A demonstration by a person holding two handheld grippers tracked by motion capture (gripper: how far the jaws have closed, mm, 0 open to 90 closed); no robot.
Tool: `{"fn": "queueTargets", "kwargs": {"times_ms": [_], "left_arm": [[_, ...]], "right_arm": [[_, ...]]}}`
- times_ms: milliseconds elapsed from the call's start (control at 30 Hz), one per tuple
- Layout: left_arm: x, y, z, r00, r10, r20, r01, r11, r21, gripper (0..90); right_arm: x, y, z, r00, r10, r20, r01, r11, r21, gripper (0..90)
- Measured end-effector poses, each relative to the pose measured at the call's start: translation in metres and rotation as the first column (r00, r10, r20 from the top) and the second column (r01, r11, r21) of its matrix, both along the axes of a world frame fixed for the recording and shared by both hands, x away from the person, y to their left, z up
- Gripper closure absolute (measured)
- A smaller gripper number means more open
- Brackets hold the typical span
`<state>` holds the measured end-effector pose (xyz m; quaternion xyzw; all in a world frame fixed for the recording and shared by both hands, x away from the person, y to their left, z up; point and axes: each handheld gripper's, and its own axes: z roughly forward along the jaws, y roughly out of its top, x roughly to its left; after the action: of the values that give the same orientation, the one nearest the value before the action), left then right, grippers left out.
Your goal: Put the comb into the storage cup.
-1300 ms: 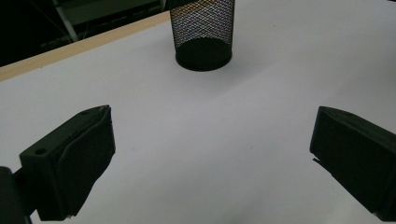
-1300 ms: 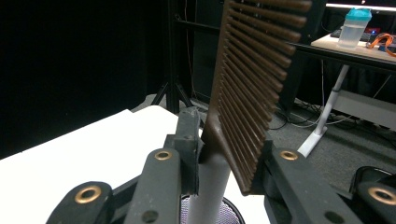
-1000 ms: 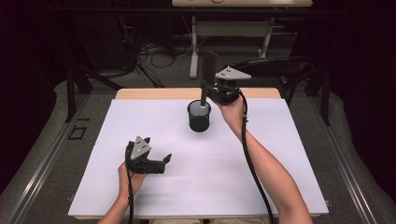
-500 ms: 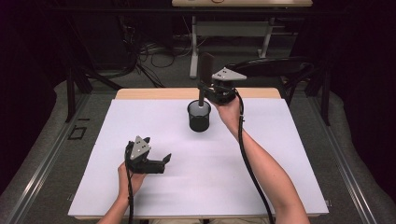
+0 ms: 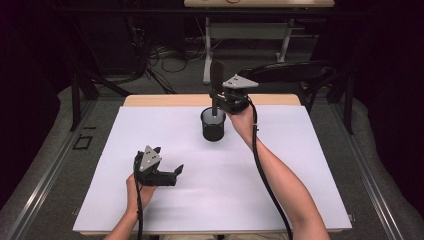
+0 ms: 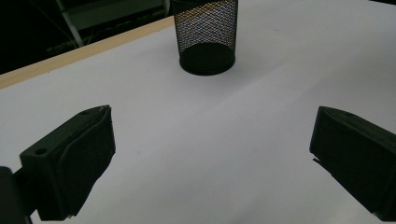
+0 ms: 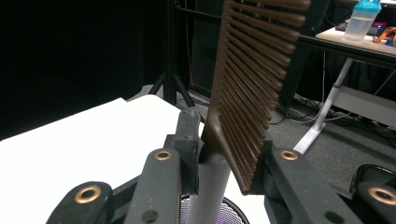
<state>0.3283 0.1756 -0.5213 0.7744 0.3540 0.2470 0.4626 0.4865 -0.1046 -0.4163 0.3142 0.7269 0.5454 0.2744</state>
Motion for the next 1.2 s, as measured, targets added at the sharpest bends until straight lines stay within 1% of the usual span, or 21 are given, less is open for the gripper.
{"fn": "queueTargets", "kwargs": {"times_ms": [267, 500, 567, 767, 967, 1033, 1167, 1200], "left_arm": [[0.0, 0.0, 0.0, 1.0, -0.002, -0.004, 0.002, 1.0, 0.004, 0.2], [0.001, 0.0, -0.001, 0.9999, -0.01, -0.008, 0.01, 0.9999, 0.004, 0.2], [0.001, 0.0, -0.001, 0.9999, -0.01, -0.013, 0.01, 0.9999, 0.0, 0.2], [0.001, 0.0, -0.001, 0.9999, -0.011, -0.011, 0.011, 0.9999, 0.004, 0.2], [0.001, 0.0, -0.001, 0.9998, -0.011, -0.014, 0.011, 0.9999, 0.002, 0.2], [0.001, -0.001, -0.001, 0.9998, -0.015, -0.012, 0.015, 0.9998, 0.009, 0.2], [0.001, 0.0, -0.001, 0.9998, -0.013, -0.015, 0.014, 0.9999, 0.007, 0.2], [0.001, 0.0, -0.001, 0.9998, -0.012, -0.015, 0.012, 0.9999, 0.006, 0.2]], "right_arm": [[0.002, 0.004, -0.005, 1.0, 0.002, -0.001, -0.002, 0.9998, -0.021, 73.1], [0.005, 0.004, -0.008, 1.0, 0.0, -0.007, 0.0, 0.9997, -0.026, 73.1], [0.005, 0.004, -0.01, 0.9999, 0.0, -0.01, 0.0, 0.9996, -0.028, 73.1], [0.008, 0.006, -0.017, 0.9997, -0.001, -0.023, 0.0, 0.9991, -0.042, 73.1], [0.008, 0.008, -0.02, 0.9997, 0.002, -0.025, -0.003, 0.9991, -0.043, 73.1], [0.009, 0.009, -0.021, 0.9996, 0.002, -0.029, -0.004, 0.9988, -0.049, 73.1], [0.01, 0.01, -0.025, 0.9995, 0.002, -0.031, -0.004, 0.9983, -0.058, 73.1], [0.01, 0.01, -0.026, 0.9993, 0.001, -0.038, -0.003, 0.9982, -0.059, 73.1]]}}
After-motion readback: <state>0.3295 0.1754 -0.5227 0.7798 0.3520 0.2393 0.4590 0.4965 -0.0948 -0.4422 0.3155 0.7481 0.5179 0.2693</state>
